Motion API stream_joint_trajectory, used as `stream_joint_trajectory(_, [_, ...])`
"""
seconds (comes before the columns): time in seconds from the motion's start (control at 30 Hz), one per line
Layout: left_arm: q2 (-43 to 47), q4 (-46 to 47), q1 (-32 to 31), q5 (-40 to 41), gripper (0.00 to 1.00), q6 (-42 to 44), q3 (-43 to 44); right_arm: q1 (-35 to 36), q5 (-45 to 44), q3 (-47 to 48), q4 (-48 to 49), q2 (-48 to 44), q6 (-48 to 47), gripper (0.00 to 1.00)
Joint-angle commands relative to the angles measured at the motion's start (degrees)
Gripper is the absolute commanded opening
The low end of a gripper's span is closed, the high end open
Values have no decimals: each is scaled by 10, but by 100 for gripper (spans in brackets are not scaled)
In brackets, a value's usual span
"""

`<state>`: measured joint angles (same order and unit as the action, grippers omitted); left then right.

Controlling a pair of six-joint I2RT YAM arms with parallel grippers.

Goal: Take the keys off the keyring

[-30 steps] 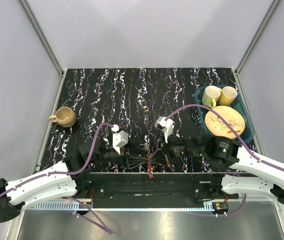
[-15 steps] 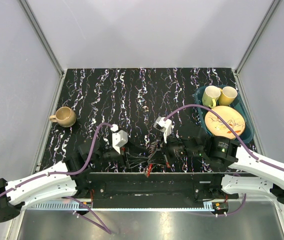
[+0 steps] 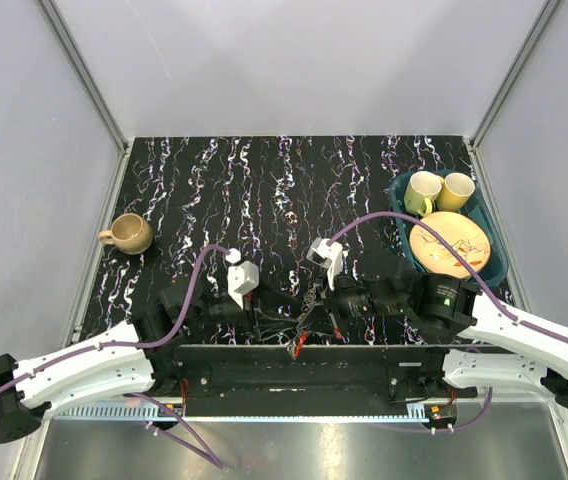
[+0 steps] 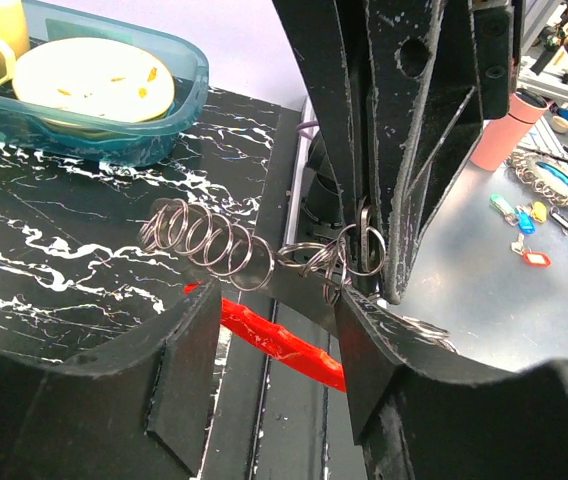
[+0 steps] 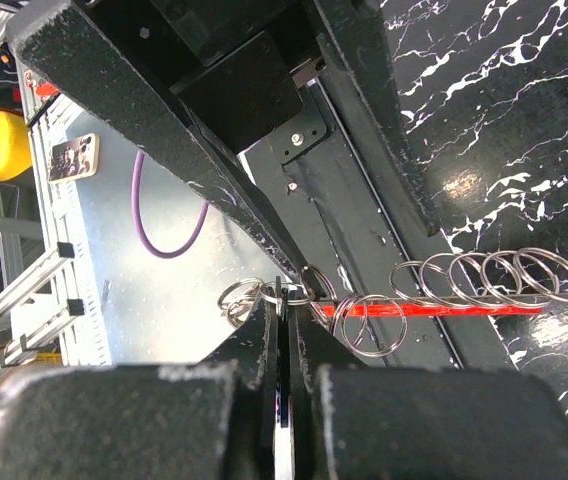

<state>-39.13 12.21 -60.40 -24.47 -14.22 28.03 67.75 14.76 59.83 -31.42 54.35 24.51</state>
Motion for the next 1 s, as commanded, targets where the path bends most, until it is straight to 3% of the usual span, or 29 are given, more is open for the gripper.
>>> stream_joint_trajectory(0.0, [-4,61,-9,-51,53,-9,23,1,-7,1,48,-5,-4,0])
stream_joint_trajectory(0.1, [-8,64,-9,-59,54,-8,26,2,-6,0,48,-5,-5,0])
stream_joint_trajectory(0.17, [-9,68,-9,-62,48,-6,27,1,-7,-2,48,-7,-10,0])
stream_joint_trajectory(0.2, [-8,70,-9,-64,43,-5,27,1,-9,-4,47,-7,-12,0])
stream_joint_trajectory(0.23, [-8,70,-9,-64,28,-4,28,1,-10,-5,48,-10,-14,0])
stream_joint_trajectory(0.27, [-8,70,-9,-66,20,0,27,1,-11,-7,48,-11,-20,0])
stream_joint_trajectory(0.37, [-2,53,-9,-38,0,9,29,1,-23,-12,41,-17,-26,0])
stream_joint_trajectory(0.67, [30,5,-9,105,0,53,18,1,-119,9,-3,-21,-53,0])
stream_joint_trajectory(0.97, [26,-1,-9,144,0,78,34,1,-176,14,-6,1,-94,2])
